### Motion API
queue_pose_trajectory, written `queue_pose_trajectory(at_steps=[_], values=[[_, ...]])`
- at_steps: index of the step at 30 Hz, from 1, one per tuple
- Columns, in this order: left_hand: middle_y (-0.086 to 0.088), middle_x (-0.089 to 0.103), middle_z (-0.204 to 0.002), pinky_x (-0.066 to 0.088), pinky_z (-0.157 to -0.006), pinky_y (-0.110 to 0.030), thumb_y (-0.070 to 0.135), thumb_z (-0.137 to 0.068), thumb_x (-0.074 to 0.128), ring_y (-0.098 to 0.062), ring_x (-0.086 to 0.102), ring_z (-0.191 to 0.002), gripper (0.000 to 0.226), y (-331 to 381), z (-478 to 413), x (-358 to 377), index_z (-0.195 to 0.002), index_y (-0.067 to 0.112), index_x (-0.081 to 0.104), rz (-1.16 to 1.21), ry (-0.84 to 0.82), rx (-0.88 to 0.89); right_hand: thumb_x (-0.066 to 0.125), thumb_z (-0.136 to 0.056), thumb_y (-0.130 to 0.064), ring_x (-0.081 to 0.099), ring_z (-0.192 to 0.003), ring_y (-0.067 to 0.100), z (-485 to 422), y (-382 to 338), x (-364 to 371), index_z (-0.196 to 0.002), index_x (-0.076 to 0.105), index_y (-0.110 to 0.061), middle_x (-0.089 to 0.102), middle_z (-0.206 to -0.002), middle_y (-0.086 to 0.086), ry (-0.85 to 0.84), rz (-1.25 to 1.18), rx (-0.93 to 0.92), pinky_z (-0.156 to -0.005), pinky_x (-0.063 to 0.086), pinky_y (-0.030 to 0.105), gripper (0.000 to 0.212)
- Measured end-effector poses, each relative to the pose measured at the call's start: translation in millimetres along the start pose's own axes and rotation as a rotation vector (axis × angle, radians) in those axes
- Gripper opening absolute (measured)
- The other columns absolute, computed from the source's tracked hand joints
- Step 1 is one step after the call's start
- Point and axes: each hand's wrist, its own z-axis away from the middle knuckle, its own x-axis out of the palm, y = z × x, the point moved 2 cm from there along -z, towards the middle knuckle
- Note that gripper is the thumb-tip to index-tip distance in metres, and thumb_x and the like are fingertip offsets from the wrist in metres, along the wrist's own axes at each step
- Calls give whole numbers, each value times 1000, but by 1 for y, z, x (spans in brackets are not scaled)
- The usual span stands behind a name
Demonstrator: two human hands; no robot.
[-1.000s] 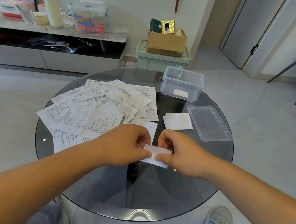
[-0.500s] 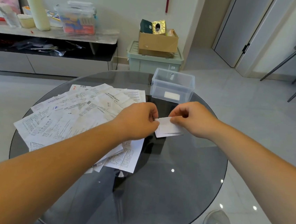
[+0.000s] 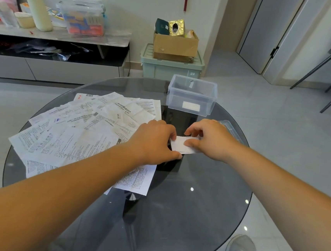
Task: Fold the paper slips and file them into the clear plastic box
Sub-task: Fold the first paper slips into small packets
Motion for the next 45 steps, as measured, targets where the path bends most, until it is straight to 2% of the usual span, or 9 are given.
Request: queue_pose_trajectory(at_steps=[7, 16, 21, 25, 31, 36, 39, 42, 45], values=[[3, 61, -107, 52, -87, -36, 59, -82, 66, -16, 53, -97, 41, 1, -1, 7, -110, 29, 61, -14, 61, -34, 72, -90, -29, 59, -98, 14, 1, -1, -1, -108, 72, -25, 63, -103, -8, 11, -57, -11, -88, 50, 36, 19], [2, 61, -110, 53, -87, -38, 54, -80, 74, -17, 55, -98, 45, -1, 2, 2, -110, 27, 54, 63, 54, -52, 71, -91, -27, 56, -102, 12, 0, 1, -5, -103, 73, -27, 64, -108, -6, 101, -144, -8, -84, 42, 27, 12], [3, 62, -113, 52, -88, -35, 51, -81, 76, -16, 54, -101, 45, -3, 4, -1, -112, 27, 54, 80, 66, -61, 70, -92, -27, 56, -100, 10, 2, -1, -8, -104, 73, -26, 63, -109, -6, 134, -131, -10, -73, 34, 10, 12], [4, 62, -110, 52, -90, -39, 55, -79, 74, -16, 53, -101, 46, -3, 7, -4, -110, 27, 55, 101, 89, -58, 70, -93, -29, 55, -99, 9, 5, -4, -9, -105, 72, -26, 63, -108, -7, 142, -119, -13, -72, 36, 16, 13], [5, 61, -111, 51, -89, -35, 54, -81, 73, -15, 52, -100, 43, -9, 15, -9, -110, 28, 55, 84, 107, -79, 69, -93, -29, 55, -100, 8, 10, -4, -11, -105, 72, -25, 60, -104, -11, 146, -88, -24, -72, 34, 11, 13], [4, 61, -113, 49, -93, -34, 47, -86, 71, -14, 52, -103, 34, -12, 25, -16, -110, 28, 56, 94, 123, -94, 69, -92, -34, 53, -99, 11, 15, -6, -10, -99, 72, -28, 62, -101, -9, 146, 2, -66, -79, 37, 25, 10], [4, 61, -113, 49, -94, -34, 42, -89, 69, -14, 52, -103, 26, -14, 32, -21, -105, 29, 55, 96, 136, -89, 68, -91, -38, 51, -99, 13, 16, -11, -7, -100, 71, -28, 58, -99, -8, 150, 94, -96, -81, 39, 27, 14], [5, 62, -116, 47, -96, -31, 41, -91, 67, -14, 54, -106, 23, -20, 39, -24, -108, 29, 58, 84, 157, -82, 69, -89, -44, 48, -106, 14, 17, -16, -2, -108, 69, -28, 54, -106, -8, 106, 186, -116, -88, 43, 31, 25], [9, 60, -129, 40, -105, -35, 45, -95, 58, -13, 51, -119, 31, -19, 41, -19, -122, 31, 63, -21, 140, 62, 68, -89, -46, 43, -119, 17, 16, -18, -1, -116, 67, -31, 54, -121, -8, 62, 278, -145, -99, 40, 35, 30]])
